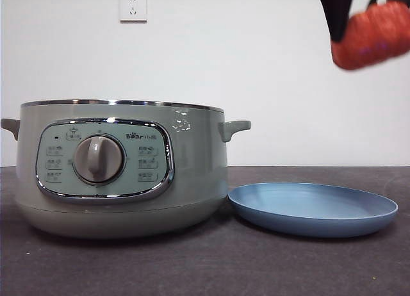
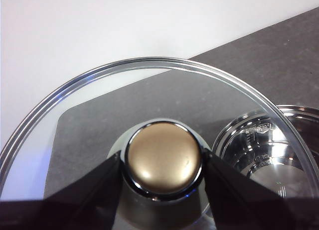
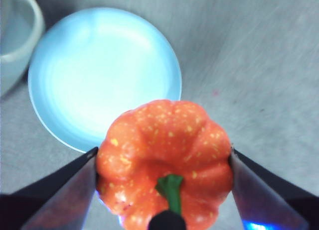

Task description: Take the pumpkin out from the steamer,put the pumpkin in the blue plate,close the lid

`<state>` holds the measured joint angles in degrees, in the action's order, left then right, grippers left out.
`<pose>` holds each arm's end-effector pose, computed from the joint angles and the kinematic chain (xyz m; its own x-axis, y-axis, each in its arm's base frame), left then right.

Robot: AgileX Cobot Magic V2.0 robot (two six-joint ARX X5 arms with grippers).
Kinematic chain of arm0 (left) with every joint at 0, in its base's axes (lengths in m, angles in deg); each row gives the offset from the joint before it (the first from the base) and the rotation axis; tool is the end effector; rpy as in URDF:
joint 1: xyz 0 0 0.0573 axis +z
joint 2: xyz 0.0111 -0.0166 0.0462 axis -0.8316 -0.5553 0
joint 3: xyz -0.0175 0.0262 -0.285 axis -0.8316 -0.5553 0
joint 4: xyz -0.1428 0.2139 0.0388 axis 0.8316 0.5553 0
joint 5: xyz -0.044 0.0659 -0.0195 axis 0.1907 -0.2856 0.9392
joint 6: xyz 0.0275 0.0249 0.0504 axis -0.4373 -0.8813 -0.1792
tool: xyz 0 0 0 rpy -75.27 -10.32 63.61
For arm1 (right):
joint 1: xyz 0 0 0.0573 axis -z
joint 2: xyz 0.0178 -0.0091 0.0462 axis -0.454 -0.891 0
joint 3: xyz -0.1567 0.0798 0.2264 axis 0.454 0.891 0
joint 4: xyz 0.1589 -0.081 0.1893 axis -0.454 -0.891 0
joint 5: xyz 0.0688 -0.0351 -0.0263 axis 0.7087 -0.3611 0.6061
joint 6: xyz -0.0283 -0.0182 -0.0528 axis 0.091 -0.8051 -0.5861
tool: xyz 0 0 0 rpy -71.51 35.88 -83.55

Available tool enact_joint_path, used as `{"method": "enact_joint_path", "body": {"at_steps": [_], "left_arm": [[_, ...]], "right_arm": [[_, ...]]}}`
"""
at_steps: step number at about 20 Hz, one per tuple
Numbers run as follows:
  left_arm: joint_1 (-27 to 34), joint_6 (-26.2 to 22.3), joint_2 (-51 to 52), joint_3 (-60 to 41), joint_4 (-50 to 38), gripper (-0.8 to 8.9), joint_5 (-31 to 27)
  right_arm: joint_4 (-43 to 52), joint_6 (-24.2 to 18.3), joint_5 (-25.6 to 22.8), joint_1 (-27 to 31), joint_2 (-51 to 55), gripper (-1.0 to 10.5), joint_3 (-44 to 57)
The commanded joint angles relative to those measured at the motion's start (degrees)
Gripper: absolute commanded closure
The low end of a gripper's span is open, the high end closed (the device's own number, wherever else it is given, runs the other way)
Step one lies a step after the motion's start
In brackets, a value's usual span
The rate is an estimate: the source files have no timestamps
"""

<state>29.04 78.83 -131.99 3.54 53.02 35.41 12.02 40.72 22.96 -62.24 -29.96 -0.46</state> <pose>0.1138 -0.0395 0.4555 0.9403 -0.0419 -0.3378 0.1434 0.9488 0.2815 0.2255 0.1416 0.3625 0.4543 -0.0893 -0.8863 -0.2990 0.9220 -0.2461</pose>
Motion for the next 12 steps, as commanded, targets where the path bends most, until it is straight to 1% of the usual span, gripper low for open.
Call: {"method": "enact_joint_path", "body": {"at_steps": [1, 5, 7, 9, 12], "left_arm": [[-0.1, -0.5, 0.5, 0.9, -2.9, 8.22, 0.1], [-0.1, -0.4, 0.5, 0.9, -2.9, 8.22, 1.1], [-0.1, -0.4, 0.4, 0.9, -3.0, 8.22, 1.1], [-0.1, -0.4, 0.3, 0.9, -3.0, 8.22, 1.1], [-0.1, -0.4, 0.2, 0.9, -3.1, 8.22, 1.1]], "right_arm": [[7.2, 1.3, -0.1, 0.0, 1.4, 9.6, 8.0], [22.8, -0.3, 0.3, 0.0, 1.0, 9.6, 18.9], [30.2, -0.4, 4.7, 0.0, 0.1, 9.4, 23.0], [34.3, -0.7, 7.3, 0.7, -1.5, 9.4, 24.8], [37.3, -2.6, 7.7, 1.9, -5.7, 9.4, 24.9]]}}
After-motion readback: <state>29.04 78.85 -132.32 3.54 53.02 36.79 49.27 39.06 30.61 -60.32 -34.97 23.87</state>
